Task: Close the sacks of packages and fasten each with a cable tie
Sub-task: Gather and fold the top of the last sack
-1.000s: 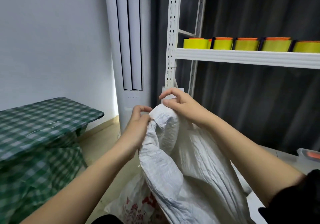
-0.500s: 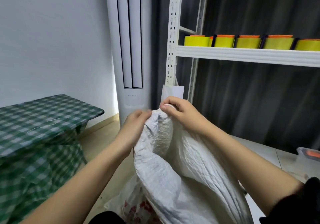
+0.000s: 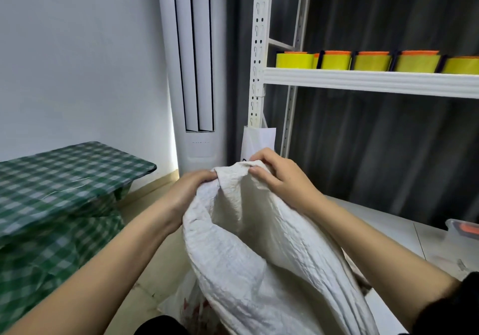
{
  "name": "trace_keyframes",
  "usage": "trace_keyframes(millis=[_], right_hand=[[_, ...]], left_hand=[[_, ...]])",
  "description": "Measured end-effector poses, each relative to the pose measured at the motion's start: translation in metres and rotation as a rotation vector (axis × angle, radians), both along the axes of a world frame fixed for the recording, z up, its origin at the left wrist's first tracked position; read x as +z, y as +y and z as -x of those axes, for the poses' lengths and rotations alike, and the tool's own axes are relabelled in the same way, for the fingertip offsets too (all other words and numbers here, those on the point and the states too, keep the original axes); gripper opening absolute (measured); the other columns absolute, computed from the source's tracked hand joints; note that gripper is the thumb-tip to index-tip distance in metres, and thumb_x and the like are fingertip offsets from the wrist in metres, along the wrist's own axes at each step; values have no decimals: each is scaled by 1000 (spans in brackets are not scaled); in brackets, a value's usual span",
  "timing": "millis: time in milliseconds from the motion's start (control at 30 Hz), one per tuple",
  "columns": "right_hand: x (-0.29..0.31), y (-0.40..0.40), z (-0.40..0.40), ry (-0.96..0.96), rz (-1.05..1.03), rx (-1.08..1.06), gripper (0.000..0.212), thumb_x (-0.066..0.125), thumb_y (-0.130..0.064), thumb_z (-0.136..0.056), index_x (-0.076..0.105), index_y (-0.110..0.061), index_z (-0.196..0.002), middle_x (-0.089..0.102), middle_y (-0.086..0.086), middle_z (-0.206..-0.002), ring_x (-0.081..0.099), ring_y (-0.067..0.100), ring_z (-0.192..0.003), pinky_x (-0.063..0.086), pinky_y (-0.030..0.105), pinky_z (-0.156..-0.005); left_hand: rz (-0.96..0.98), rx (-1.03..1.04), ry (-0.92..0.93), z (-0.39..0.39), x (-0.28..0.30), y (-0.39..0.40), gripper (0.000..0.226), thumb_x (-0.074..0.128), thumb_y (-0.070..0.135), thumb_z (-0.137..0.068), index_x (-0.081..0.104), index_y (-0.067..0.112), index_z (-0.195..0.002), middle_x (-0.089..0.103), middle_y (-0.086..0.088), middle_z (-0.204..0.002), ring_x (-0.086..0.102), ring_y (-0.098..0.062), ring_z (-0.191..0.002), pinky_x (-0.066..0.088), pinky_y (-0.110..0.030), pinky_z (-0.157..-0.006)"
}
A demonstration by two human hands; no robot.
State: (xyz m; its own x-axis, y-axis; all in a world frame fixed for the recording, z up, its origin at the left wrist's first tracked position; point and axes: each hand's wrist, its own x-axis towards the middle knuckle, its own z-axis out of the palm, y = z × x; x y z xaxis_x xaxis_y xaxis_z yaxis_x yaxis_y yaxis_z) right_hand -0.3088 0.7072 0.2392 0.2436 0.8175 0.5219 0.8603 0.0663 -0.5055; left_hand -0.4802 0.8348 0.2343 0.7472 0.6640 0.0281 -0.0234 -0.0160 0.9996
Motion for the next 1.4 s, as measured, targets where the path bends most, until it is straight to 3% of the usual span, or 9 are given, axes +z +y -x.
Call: trace_keyframes(millis=[167,267,500,700,800,1000,1100,1267,1400], right_hand=[[17,8,1,360,25,212,18,53,-25,-98,60,-13,-86,57,-3,-77,51,9,-74,40,27,-71],[21,7,12,495,81,282,16,54,-24,-98,62,-12,-92,63,-7,-82,57,4,-79,44,20,-75],[-5,-9,46,-297,171,-423,63,43,-54,-94,21,-29,-148,43,0,-139,49,24,-121,44,41,-93],[6,-26,21,121,-23,12,33,69,-32,-86,61,-25,-118,61,-14,-97,54,-1,-86,42,19,-76],[18,-30,12,379,48,175,12,74,-20,-83,72,-20,-95,70,-6,-92,60,-2,-81,44,11,-73],[25,-16,6,669,137,247,11,61,-17,-92,70,-14,-87,71,-5,-80,65,6,-76,49,19,-71],[26,-17,15,532,101,136,16,64,-32,-90,69,-20,-100,69,-4,-90,63,4,-81,49,23,-76],[15,-33,37,-254,194,-471,49,49,-65,-86,43,-33,-123,58,-13,-112,60,20,-97,45,36,-77],[21,-50,10,31,124,-54,32,71,-43,-82,55,-34,-108,54,-17,-83,54,2,-79,41,24,-73]], left_hand=[[-1026,288,161,0,6,-20,42,48,54,-81,43,27,-113,55,12,-100,56,-11,-88,44,-33,-75],[-1493,389,122,-7,5,-28,32,47,44,-93,46,17,-110,58,5,-89,61,-18,-76,36,-29,-58],[-1164,335,161,-17,12,-13,18,41,40,-97,38,22,-96,61,-3,-80,57,-30,-76,45,-39,-67],[-890,66,10,-7,12,6,22,51,47,-86,51,27,-78,58,12,-77,52,1,-73,38,-22,-67],[-894,-13,25,1,12,9,35,41,61,-78,52,28,-81,59,11,-80,54,-6,-79,41,-26,-74],[-1679,248,140,-5,7,-14,44,37,59,-85,50,25,-109,59,8,-93,57,-13,-76,34,-25,-55],[-1674,296,124,-11,10,-15,33,38,48,-92,53,19,-95,62,3,-76,59,-23,-57,27,-25,-47],[-1464,254,214,-14,14,-4,29,37,51,-94,48,24,-95,60,0,-73,58,-29,-73,31,-34,-57],[-1341,67,224,-5,21,8,42,28,68,-76,44,30,-76,54,8,-65,52,-15,-65,38,-34,-58]])
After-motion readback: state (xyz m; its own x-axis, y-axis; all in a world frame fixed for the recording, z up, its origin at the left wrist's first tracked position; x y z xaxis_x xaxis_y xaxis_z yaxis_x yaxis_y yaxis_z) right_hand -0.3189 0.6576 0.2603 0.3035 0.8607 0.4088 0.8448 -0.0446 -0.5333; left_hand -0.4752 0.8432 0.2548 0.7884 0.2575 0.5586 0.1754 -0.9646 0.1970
